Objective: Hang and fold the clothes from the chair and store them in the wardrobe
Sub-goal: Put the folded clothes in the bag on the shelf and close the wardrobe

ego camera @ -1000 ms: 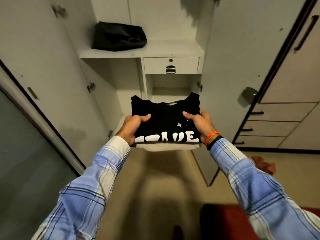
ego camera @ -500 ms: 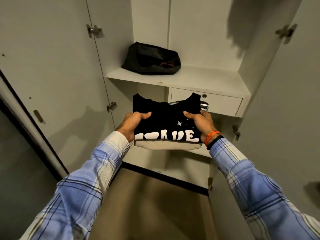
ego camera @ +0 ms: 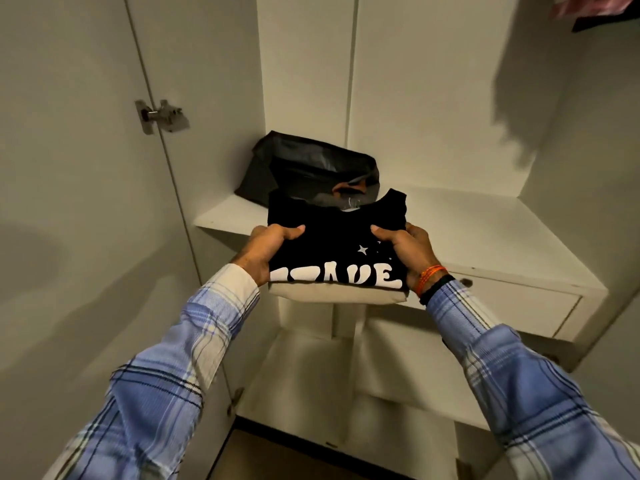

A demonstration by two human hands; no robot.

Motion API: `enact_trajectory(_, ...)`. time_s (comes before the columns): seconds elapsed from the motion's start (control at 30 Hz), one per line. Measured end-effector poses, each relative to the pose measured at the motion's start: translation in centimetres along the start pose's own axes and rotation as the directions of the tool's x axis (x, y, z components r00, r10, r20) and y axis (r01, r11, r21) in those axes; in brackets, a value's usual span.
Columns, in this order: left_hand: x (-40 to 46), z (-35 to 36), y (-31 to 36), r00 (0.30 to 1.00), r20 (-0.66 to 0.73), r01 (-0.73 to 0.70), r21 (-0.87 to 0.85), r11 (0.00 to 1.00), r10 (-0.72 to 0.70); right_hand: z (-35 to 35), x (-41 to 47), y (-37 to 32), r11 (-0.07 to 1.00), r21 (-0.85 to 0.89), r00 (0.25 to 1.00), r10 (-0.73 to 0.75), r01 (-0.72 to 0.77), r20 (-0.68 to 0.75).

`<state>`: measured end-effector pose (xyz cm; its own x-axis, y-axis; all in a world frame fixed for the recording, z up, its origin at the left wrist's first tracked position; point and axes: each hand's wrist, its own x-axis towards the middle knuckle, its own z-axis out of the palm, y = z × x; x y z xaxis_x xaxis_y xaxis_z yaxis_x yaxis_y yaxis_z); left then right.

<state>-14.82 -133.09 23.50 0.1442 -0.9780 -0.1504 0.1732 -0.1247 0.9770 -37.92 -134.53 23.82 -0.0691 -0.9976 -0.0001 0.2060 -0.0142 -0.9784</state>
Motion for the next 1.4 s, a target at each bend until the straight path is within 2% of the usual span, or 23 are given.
enact_trajectory(0.47,22.8,-2.0,8.0,0.999,0.0,-0.047,-0.028,0.998,0.047,8.9,23.0,-3.1,0.995,-0.044,0.995,-0.091,0.094,0.051)
enact_trajectory(0.63,29.1,-2.7,10.6,0.997,-0.041,-0.059,-0.015,0.998,0.059,11.7,29.8,-3.8,0.993,-0.082,0.995,-0.074,0.079,0.065)
enact_trajectory(0.77,32.9,-3.7,12.6,1.0,-0.002,-0.003,0.012,1.0,0.003,13.8,33.1,-4.0,0.997,-0.071,0.998,-0.038,0.041,0.043)
enact_trajectory(1.0,40.7,-4.4,14.8,0.992,0.118,0.033,0.106,0.994,-0.045,16.5,38.2,-2.6,0.999,-0.04,0.993,-0.028,0.023,-0.119)
enact_trajectory(1.23,46.0,-5.6,15.9,0.952,0.19,0.162,0.351,0.922,-0.24,18.5,40.3,0.4,0.997,0.006,0.961,0.073,-0.074,-0.267)
enact_trajectory(1.4,48.4,-5.9,16.0,0.925,0.235,0.171,0.444,0.88,-0.298,18.8,41.2,1.3,0.99,0.002,0.941,0.135,-0.141,-0.309)
